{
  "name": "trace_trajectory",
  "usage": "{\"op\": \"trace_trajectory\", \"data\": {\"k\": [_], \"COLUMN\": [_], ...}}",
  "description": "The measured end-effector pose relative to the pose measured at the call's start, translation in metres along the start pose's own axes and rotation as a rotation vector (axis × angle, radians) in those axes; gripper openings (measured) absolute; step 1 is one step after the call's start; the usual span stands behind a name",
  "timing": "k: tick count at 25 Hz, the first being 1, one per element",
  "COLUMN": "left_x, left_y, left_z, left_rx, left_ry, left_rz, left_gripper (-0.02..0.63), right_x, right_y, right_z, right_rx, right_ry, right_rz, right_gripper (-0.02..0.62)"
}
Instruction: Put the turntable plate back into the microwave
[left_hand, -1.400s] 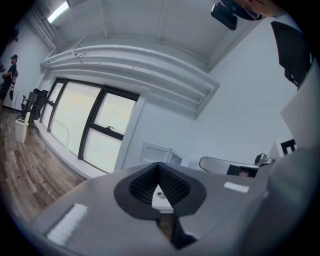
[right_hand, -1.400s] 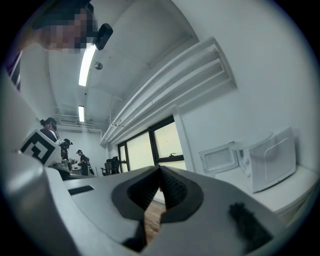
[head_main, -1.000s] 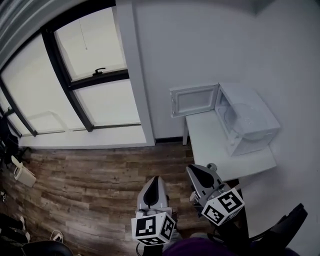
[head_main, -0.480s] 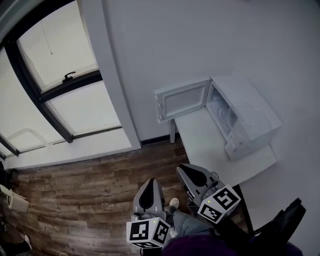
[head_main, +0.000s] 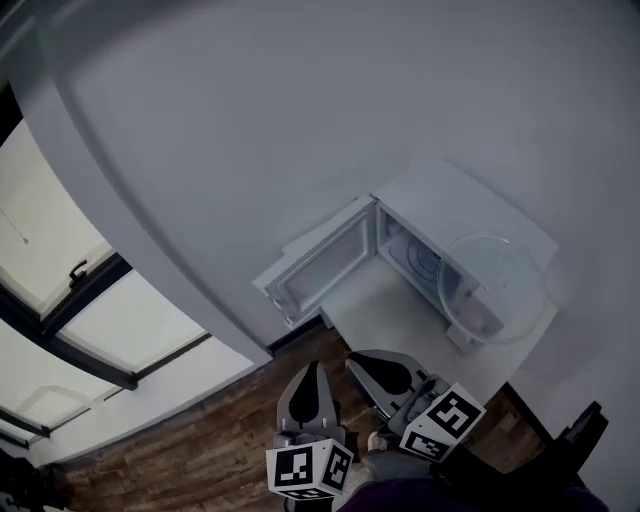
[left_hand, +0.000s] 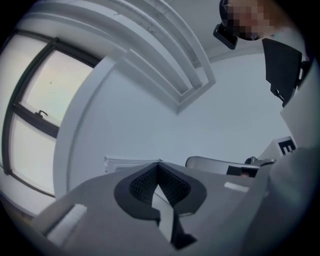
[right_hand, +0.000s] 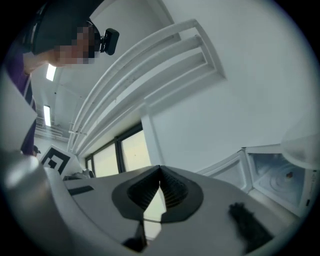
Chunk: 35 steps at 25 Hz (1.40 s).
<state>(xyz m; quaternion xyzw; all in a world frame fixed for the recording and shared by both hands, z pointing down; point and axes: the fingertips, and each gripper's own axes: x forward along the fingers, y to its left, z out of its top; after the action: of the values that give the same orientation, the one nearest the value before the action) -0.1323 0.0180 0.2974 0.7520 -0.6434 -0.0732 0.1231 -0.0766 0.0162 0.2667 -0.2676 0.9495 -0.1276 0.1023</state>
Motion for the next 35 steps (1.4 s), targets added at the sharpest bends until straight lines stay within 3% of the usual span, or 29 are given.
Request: {"op": "trace_trajectory", "data": {"k": [3,7,8,9,11,15,19,21,27,30,35], "left_x": [0.041,0.084,0.093,0.101,0.116,0.140,0.157,0.163,0.167,0.169,0.174], "left_y": [-0.015,-0.050,-0.062,-0.073,-0.091,-0.122,-0.145,-0.152,-0.164,-0.173,-0.183], "left_z": [-0.016,-0.046,-0.054,-0.060,-0.070,-0.072,-0.076,-0.081,-0.101,-0.116,-0.122], "left_rx": [-0.051,-0.153,-0.183,-0.202,-0.203,-0.205,-0.219,-0.224,-0.236,-0.357,-0.588], "left_ry": [0.073,0.220,0.257,0.289,0.330,0.381,0.484,0.553,0.681,0.762,0.871], "left_rz": [-0.102,-0.282,-0.337,-0.384,-0.452,-0.599,-0.806,-0.894,-0.995,-1.024,-1.003], "left_gripper": [0.005,0.006,0.049,0.090,0.109,0.109,0.109,0.118,0.157,0.213,0.222], "right_x": [-0.012,-0.048,-0.061,-0.075,-0.106,-0.166,-0.215,-0.230,-0.242,-0.246,-0.236], "right_y": [-0.033,-0.059,-0.066,-0.073,-0.090,-0.115,-0.120,-0.118,-0.126,-0.133,-0.149], "right_z": [0.001,0.007,0.009,0.010,0.014,0.027,0.039,0.038,0.023,-0.001,-0.010], "right_rx": [-0.011,-0.100,-0.103,-0.097,-0.078,-0.062,-0.081,-0.056,0.105,0.206,0.385], "right_ry": [-0.001,0.013,0.008,0.000,-0.019,-0.105,-0.232,-0.280,-0.370,-0.367,-0.472], "right_rz": [-0.108,-0.268,-0.323,-0.382,-0.513,-0.790,-1.093,-1.198,-1.308,-1.358,-1.257], "right_gripper": [0.006,0.006,0.006,0.006,0.006,0.006,0.011,0.083,0.147,0.160,0.176]}}
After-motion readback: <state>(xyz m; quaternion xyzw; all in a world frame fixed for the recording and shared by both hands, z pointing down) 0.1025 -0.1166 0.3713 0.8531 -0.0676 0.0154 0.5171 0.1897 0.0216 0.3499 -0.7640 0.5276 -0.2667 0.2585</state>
